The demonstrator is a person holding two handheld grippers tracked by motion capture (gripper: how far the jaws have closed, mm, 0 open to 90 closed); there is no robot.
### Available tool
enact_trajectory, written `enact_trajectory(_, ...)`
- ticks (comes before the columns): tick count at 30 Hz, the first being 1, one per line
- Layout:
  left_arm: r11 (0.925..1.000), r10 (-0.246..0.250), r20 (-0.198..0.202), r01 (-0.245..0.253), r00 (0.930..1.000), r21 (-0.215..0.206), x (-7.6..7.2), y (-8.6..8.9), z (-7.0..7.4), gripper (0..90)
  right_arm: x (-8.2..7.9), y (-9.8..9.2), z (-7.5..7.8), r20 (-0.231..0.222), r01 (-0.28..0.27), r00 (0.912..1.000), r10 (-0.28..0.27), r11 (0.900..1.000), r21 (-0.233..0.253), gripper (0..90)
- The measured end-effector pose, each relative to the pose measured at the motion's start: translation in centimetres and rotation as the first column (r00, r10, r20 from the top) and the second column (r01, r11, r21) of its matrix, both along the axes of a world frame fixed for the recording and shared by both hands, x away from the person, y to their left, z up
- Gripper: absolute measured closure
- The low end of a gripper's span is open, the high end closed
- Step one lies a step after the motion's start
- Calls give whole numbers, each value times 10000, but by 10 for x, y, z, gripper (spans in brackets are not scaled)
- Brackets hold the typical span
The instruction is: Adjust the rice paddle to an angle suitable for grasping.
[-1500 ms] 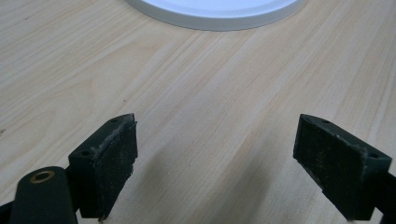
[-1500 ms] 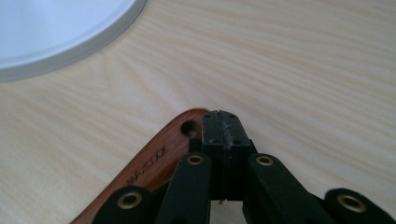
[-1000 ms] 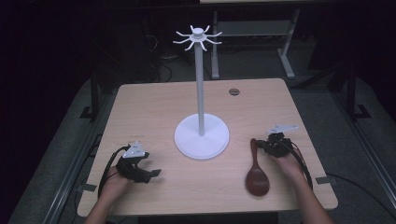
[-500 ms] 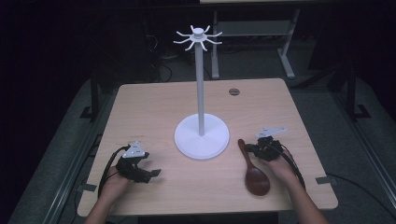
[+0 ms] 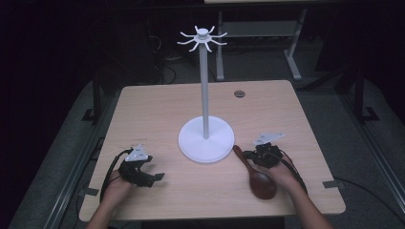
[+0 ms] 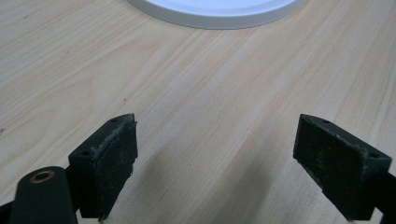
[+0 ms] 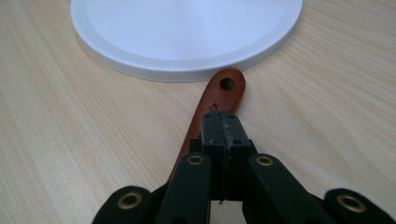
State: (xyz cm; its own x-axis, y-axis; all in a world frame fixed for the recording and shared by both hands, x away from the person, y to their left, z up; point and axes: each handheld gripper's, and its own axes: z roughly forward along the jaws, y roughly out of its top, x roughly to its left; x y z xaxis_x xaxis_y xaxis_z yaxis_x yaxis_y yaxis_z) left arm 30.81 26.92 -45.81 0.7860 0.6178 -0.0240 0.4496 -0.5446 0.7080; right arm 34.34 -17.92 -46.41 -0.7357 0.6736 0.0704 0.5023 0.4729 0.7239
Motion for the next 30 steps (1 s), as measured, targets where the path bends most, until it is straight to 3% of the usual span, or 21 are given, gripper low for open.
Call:
enact_trajectory(11,10000,6,22,-6,10000,0,0,1,1,133,-11,-3,12,32,41,10000,-41,10000,49,896)
enact_trajectory(23,10000,26,31,-26,10000,15,-1,0,1,133,-65,1,18,-308,-600,9977,602,9982,49,896)
enact_trajectory(30,10000,23,18,-23,10000,27,-1,0,1,133,-86,1,13,-667,-836,9943,838,9965,52,896)
